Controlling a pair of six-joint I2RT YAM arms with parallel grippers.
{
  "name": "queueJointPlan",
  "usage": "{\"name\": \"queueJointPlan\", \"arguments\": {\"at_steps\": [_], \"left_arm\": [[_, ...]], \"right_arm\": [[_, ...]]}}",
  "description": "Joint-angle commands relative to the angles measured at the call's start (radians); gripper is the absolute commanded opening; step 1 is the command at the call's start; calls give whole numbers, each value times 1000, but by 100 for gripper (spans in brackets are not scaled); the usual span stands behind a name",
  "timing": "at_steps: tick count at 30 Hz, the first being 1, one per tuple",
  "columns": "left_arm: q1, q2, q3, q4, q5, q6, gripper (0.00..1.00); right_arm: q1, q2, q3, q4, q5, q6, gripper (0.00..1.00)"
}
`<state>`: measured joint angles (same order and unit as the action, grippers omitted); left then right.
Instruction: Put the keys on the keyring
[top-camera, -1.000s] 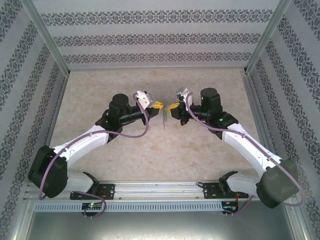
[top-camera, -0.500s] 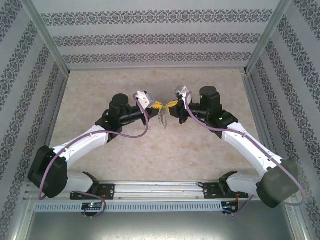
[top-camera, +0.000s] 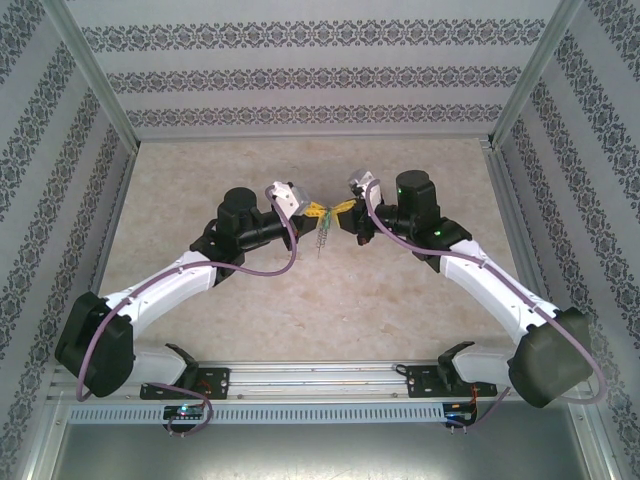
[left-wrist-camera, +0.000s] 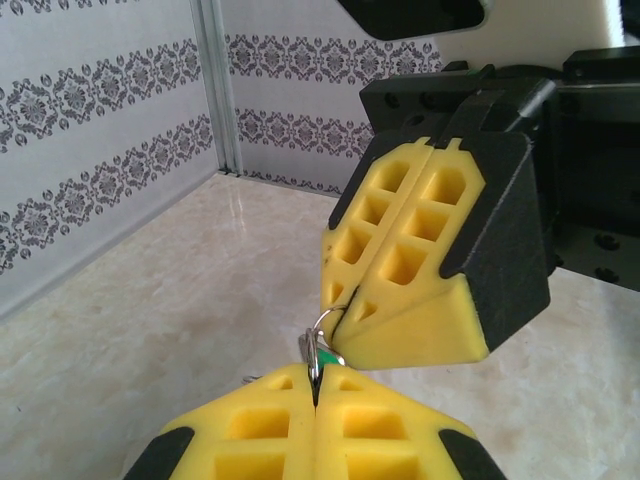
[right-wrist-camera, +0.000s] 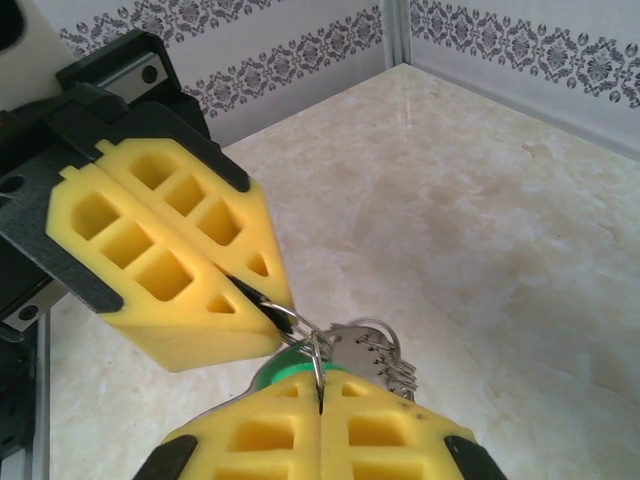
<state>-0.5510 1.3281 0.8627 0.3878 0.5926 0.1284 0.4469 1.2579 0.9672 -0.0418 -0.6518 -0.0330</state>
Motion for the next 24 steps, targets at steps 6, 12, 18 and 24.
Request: {"name": "queueJointPlan", "arguments": {"at_steps": [6, 12, 18, 24], "left_arm": [[-23, -38, 12, 22, 12, 23, 0], [-23, -40, 8, 38, 10, 19, 0], [-23, -38, 4, 59, 7, 10, 0], [-23, -39, -3, 77, 3, 6, 0]], "right_arm": [[-31, 13, 1, 42, -6, 12, 0], [-30, 33, 7, 31, -63, 16, 0], [-33, 42, 3, 24, -94, 22, 0], [-46, 47, -2, 19, -115, 30, 0]]}}
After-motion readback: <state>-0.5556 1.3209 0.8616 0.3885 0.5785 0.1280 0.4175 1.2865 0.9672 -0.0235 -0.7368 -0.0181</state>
